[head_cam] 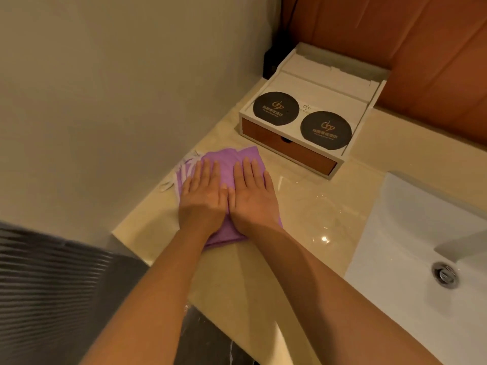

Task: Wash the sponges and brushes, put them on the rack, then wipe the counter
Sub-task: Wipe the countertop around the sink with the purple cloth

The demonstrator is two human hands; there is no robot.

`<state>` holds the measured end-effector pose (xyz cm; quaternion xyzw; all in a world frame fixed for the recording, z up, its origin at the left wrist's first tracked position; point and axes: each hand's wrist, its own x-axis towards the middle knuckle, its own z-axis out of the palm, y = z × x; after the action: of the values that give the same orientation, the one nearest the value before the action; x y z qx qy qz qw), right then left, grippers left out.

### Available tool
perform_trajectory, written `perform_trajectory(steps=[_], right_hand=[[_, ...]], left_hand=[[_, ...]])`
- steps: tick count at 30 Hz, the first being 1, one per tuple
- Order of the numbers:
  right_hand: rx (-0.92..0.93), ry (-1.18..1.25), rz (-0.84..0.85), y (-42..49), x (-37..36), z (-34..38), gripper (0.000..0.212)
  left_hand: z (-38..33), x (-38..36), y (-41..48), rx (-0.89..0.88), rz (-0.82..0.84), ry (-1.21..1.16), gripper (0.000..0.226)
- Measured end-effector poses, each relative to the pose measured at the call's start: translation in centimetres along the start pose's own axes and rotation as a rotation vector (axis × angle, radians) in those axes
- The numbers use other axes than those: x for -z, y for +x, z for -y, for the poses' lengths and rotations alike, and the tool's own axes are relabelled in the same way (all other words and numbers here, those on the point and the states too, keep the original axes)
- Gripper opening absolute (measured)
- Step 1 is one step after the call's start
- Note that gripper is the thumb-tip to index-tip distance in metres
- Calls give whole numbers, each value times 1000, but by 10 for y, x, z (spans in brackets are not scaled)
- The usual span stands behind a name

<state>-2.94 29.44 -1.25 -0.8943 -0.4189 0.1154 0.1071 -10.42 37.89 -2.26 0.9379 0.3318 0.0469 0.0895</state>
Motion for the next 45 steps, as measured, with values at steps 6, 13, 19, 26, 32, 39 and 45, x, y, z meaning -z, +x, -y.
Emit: perform_trajectory(steps=[6, 13, 19, 26, 32, 39, 45], right_hand=[[-135, 24, -33, -20, 1, -15, 57], [-306, 0, -61, -66, 11, -60, 58], [-379, -1, -79, -100, 14, -84, 58], [-245, -37, -51, -132, 10, -91, 64], [-71, -15, 5, -165, 8, -86, 58], [96, -33, 39, -198, 7, -92, 55], [149, 0, 26, -200, 4, -98, 54]], left_hand=[[-17, 1, 6, -161, 123, 27, 66], [-81, -5, -4, -316, 206, 77, 57], [-111, -11, -27, -417, 195, 79, 56], [-112, -11, -72, -332, 185, 23, 55], [-111, -7, -124, -143, 161, 5, 55], [-122, -13, -181, 50, 115, -29, 79], [-132, -10, -186, 119, 95, -11, 55]])
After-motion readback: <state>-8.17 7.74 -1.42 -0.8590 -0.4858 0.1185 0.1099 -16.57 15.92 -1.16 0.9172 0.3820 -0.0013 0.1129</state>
